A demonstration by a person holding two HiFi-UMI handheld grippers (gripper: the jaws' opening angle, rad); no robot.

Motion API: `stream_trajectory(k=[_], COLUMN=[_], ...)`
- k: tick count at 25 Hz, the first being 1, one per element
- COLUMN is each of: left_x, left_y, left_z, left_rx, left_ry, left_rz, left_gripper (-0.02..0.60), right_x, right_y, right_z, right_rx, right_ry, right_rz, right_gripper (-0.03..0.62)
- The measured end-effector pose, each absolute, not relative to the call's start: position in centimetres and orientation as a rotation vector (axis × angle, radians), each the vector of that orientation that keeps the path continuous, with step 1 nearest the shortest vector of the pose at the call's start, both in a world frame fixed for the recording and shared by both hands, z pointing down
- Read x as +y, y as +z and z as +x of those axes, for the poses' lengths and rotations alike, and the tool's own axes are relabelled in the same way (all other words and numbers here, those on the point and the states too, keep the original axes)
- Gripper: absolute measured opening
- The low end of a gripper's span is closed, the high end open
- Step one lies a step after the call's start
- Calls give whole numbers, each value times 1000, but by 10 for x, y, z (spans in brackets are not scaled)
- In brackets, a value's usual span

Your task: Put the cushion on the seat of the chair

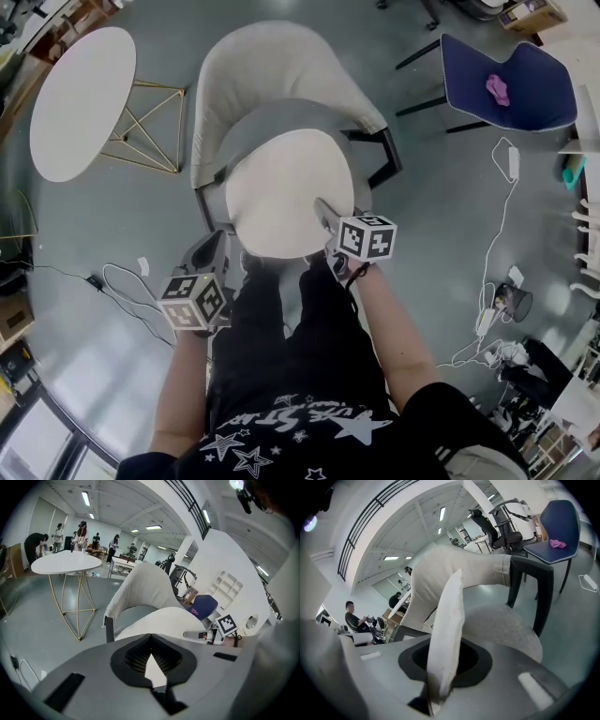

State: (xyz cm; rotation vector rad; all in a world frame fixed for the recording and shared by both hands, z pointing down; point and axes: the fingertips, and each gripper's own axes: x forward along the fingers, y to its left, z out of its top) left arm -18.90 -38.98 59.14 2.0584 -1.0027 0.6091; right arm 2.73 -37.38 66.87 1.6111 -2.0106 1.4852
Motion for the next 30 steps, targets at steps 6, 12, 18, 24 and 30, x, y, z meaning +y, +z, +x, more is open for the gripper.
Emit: stream_trajectory(k=[6, 12, 18, 24, 30], left_x=[-378, -371, -362, -349, -340], left_y=[617, 643, 668, 683, 694], left_z=[-163, -131, -117, -105, -83], left_rx=[-937, -890, -872, -872, -865], left_ry=[670, 727, 798, 827, 824], left_rz=[2066, 2048, 2032, 1988, 1973], left_gripper=[8, 8, 8, 8, 8], right_x=[-368, -362, -362, -364, -359], right_y=[698, 730, 760, 781, 803], right_z=[52, 74, 93, 105, 114], right_rx=[-2000, -1992, -1979, -1925, -1800], right_ry=[1505, 1532, 1473, 1443, 1540], right_rz=[1625, 1628, 1621, 1629, 1623], right_gripper=[59, 67, 105, 149, 187])
